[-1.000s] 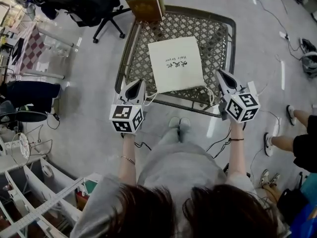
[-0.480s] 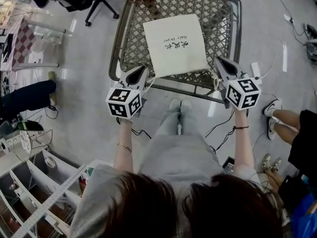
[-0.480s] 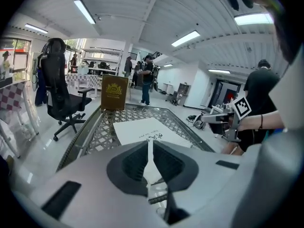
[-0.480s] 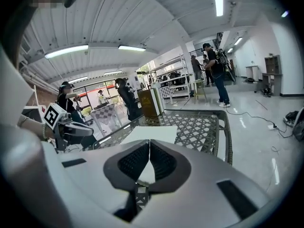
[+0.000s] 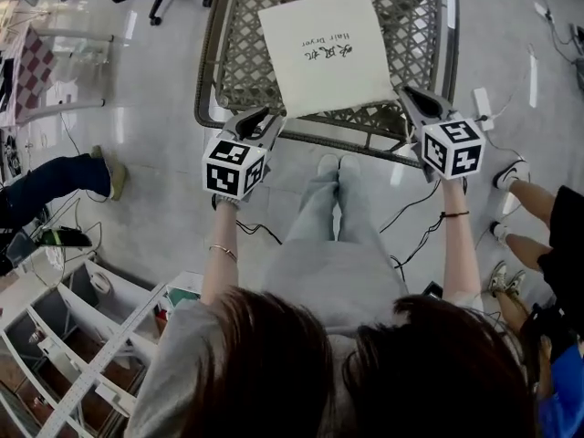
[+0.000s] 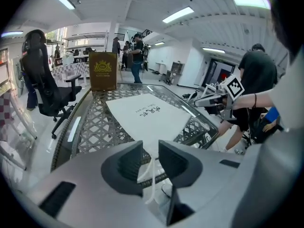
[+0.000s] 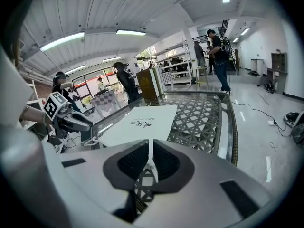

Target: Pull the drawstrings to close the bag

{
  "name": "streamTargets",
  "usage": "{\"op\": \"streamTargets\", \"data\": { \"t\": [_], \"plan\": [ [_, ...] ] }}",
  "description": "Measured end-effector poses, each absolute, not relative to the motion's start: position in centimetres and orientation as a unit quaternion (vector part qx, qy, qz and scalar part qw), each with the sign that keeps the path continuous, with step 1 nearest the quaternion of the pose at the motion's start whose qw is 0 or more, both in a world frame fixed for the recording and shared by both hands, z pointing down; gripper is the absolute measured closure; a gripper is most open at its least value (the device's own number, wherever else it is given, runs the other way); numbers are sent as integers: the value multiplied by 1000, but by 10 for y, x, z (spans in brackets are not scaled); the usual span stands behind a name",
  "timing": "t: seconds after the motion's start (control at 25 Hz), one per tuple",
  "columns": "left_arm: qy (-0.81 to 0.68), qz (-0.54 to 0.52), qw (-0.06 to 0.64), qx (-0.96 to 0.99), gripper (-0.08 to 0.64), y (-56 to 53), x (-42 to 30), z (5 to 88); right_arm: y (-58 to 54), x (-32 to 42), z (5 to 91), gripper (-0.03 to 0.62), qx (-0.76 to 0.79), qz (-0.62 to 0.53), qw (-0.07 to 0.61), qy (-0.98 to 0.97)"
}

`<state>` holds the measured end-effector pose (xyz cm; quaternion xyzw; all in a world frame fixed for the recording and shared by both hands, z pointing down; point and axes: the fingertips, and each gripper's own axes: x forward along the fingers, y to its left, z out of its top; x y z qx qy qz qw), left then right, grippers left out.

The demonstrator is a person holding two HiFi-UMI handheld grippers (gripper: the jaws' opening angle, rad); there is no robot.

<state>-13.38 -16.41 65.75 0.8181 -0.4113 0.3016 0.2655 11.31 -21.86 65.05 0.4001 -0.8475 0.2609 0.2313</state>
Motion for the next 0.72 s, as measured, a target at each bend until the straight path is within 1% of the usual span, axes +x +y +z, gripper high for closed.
{"op": "streamTargets", "data": {
  "t": [0.08,0.12,0.2,0.32,0.48,0.56,0.68,0.72],
  "plan": [
    [-401,313,271,817,459,-160,-132,666,-215,114,659,566,395,264,243,-846],
    [-396,319,273,817,459,-158,-132,669,-213,114,663,554,392,267,249,-844],
    [-388,330,273,816,456,-157,-131,676,-211,116,672,477,387,275,260,-841],
    [-378,344,276,814,448,-155,-131,688,-210,118,684,469,382,282,273,-836],
    [-352,378,272,812,433,-151,-129,704,-205,118,694,440,368,284,292,-836],
    [-337,396,268,811,426,-149,-127,711,-202,118,700,431,360,281,308,-834],
    [-315,418,263,811,417,-147,-123,721,-198,118,709,394,348,281,335,-829],
    [-309,426,260,810,417,-147,-123,724,-197,117,711,394,345,280,343,-828]
  ]
}}
